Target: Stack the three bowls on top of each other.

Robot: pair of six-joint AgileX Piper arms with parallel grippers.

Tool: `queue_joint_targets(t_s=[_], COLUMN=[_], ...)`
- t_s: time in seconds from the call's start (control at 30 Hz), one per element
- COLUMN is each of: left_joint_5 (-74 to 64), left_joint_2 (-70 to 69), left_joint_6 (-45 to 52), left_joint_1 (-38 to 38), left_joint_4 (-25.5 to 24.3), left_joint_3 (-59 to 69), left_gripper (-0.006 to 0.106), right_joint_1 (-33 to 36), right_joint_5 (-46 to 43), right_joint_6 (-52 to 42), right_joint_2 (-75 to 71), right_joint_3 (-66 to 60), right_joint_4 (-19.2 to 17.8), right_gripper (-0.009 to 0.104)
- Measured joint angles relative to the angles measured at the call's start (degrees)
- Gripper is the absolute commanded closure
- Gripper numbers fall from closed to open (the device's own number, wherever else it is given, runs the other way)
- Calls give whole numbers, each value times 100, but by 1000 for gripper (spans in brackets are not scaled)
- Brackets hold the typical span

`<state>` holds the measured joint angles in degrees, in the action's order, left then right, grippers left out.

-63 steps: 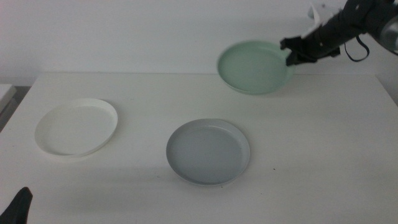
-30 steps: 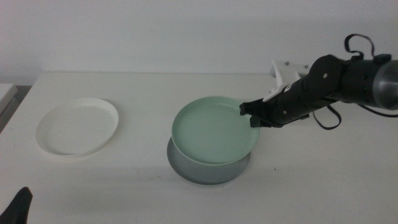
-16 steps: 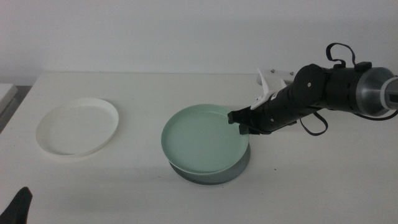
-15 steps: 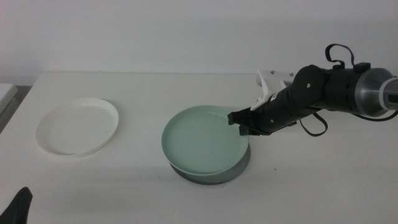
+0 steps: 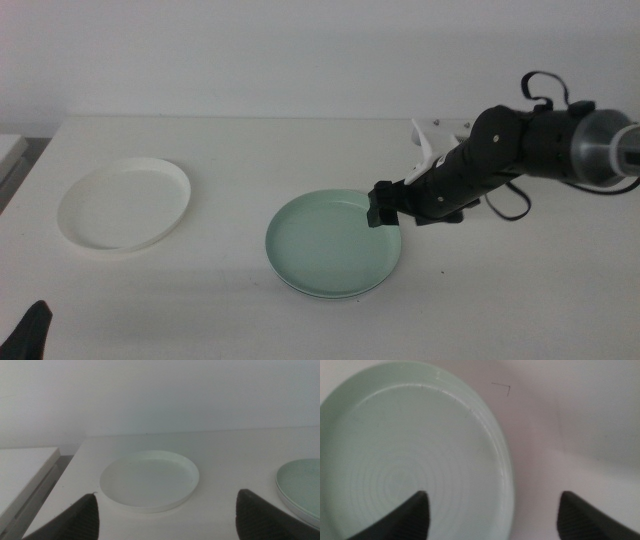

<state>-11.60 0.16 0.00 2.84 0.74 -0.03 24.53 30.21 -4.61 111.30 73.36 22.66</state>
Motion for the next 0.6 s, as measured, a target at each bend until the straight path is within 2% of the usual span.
queue_joint_targets(t_s=[0.07,0.2,0.3,0.47,0.53,0.6], left_joint_5=[0,0,0,0,0,0], left_joint_2=[0,0,0,0,0,0], left_joint_6=[0,0,0,0,0,0], left_joint_1=[0,0,0,0,0,0], left_joint_4=[0,0,0,0,0,0], left_joint_3=[0,0,0,0,0,0], left_gripper=[7,7,7,7,7,7], right_joint_1=[0,0,-100,-141,-141,-141], right_joint_5=[234,906,1257,1690,2026,2325], right_joint_6=[0,0,-55,-548,-827,-1203], right_joint_2=[-186,-1025,-1915,-3603,-4137,-4645], right_joint_3=[49,473,796,877,887,834], right_joint_4=[-288,-1031,-1211,-1168,-931,-540], right_gripper=[2,2,2,2,2,2])
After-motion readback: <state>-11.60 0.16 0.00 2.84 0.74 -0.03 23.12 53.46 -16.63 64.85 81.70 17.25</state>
